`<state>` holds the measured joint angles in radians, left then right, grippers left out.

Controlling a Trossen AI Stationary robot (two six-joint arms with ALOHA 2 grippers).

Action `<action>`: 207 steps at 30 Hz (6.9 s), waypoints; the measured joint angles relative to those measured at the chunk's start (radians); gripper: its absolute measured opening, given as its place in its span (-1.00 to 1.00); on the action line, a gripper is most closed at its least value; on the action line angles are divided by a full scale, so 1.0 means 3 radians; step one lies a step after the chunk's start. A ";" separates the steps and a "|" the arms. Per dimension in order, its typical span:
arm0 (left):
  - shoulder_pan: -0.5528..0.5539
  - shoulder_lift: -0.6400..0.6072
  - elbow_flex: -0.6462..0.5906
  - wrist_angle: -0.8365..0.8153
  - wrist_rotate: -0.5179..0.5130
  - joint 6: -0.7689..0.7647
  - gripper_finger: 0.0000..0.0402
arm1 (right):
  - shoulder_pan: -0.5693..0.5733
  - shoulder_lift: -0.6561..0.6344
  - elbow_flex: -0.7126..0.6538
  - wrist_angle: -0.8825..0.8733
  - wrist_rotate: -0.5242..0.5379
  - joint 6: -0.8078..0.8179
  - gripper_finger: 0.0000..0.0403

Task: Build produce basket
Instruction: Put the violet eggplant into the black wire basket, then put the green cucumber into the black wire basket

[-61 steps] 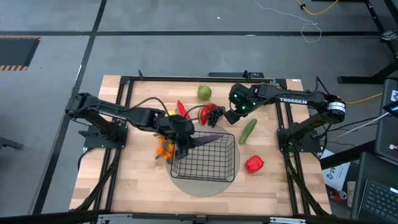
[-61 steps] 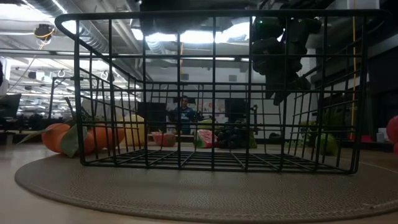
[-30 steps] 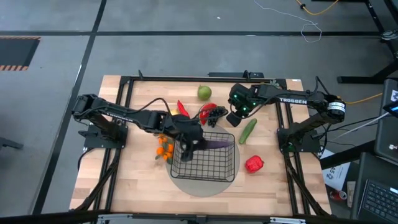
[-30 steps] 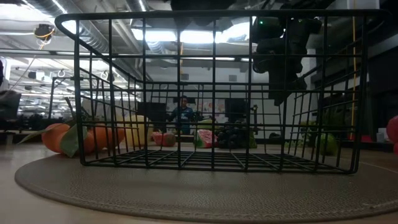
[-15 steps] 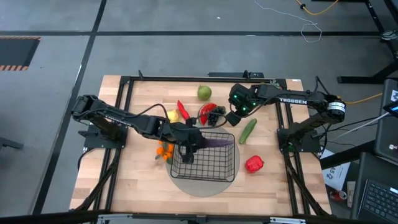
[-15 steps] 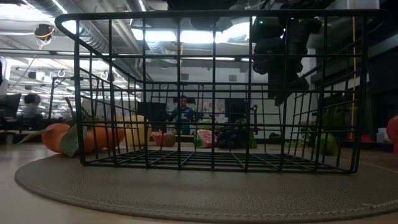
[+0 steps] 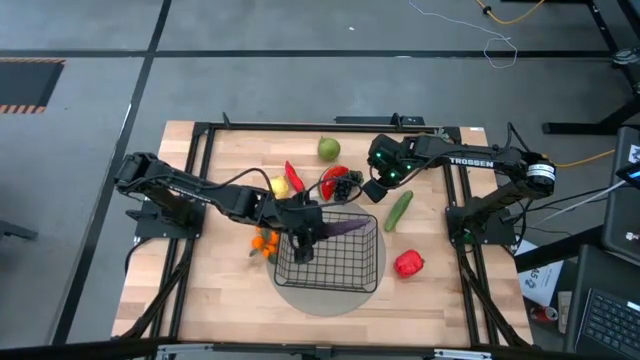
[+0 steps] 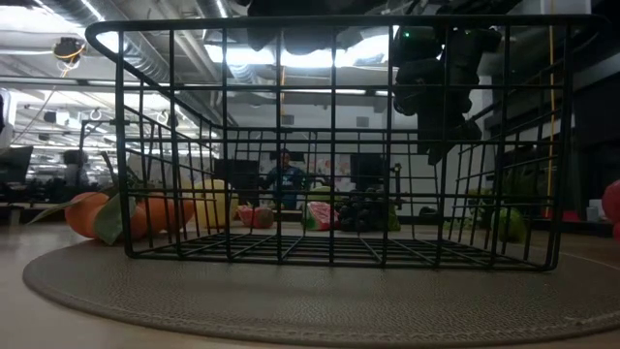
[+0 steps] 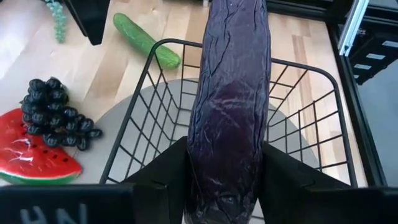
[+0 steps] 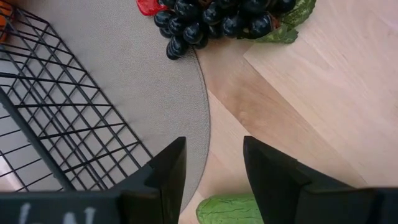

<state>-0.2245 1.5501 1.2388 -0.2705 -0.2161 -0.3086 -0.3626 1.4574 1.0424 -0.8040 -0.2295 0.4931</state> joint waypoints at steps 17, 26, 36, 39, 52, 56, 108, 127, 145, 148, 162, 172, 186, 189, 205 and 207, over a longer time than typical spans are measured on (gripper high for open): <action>-0.0001 0.0000 0.0000 -0.0002 -0.0024 0.0013 0.04 | 0.0000 0.0000 0.0000 0.0001 0.0001 0.0001 -0.20; -0.0001 0.0000 0.0000 -0.0002 -0.0027 0.0015 0.03 | 0.0001 0.0000 0.0000 0.0001 0.0007 0.0001 -0.20; -0.0001 0.0000 0.0000 -0.0002 -0.0027 0.0015 0.03 | -0.0025 0.0000 0.0001 -0.0730 -0.0037 0.0141 -0.20; -0.0001 0.0000 0.0000 -0.0002 -0.0027 0.0015 0.03 | -0.0024 -0.0002 0.0001 -0.1277 0.0121 0.0251 -0.20; -0.0001 0.0000 0.0000 -0.0027 -0.0027 0.0016 0.03 | 0.0420 -0.0259 0.0000 -0.1953 0.0218 -0.0143 -0.20; -0.0001 0.0000 0.0000 -0.0028 -0.0027 0.0016 0.03 | 0.0532 -0.0343 0.0001 -0.1782 0.0441 -0.0541 -0.20; 0.0071 0.0000 0.0000 -0.0021 -0.0025 0.0011 0.03 | 0.0534 -0.0348 0.0000 -0.0758 0.1865 -0.1501 -0.05; 0.0071 0.0000 0.0000 -0.0021 -0.0025 0.0012 0.03 | 0.0516 -0.0348 -0.0002 -0.0772 0.1763 -0.1947 0.67; 0.0099 0.0000 0.0000 -0.0022 -0.0022 0.0013 0.03 | 0.0792 -0.0348 -0.1213 0.0227 0.1445 -0.3320 0.67; 0.0139 0.0000 0.0000 -0.0022 -0.0024 0.0014 0.03 | 0.0792 -0.0348 -0.1289 0.0374 0.1329 -0.3320 0.67; 0.0269 0.0000 0.0000 -0.0022 -0.0024 0.0015 0.03 | 0.0793 -0.0348 -0.1428 0.0399 0.1223 -0.2728 0.52; 0.0275 0.0000 0.0000 -0.0022 -0.0024 0.0015 0.03 | 0.0751 -0.0348 -0.1428 0.0565 0.1596 -0.2606 0.24; 0.0222 0.0000 0.0000 -0.0022 -0.0024 0.0011 0.03 | 0.0722 -0.0351 -0.1427 0.0712 0.1460 -0.1989 -0.26; 0.0199 0.0000 0.0000 -0.0022 -0.0024 0.0011 0.03 | 0.0722 -0.0351 -0.1425 0.0712 0.1460 -0.1767 -0.30; 0.0169 -0.0001 0.0000 -0.0022 -0.0024 0.0011 0.03 | 0.0724 -0.0351 -0.0558 0.0173 0.2069 -0.1106 -0.34; 0.0169 0.0000 0.0000 -0.0023 -0.0024 0.0006 0.03 | 0.0724 -0.0351 -0.0304 0.0012 0.2327 -0.1112 -0.34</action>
<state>-0.1738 1.5501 1.2388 -0.2775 -0.2234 -0.3069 -0.1455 1.3521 0.9513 -0.8004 0.4687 0.1596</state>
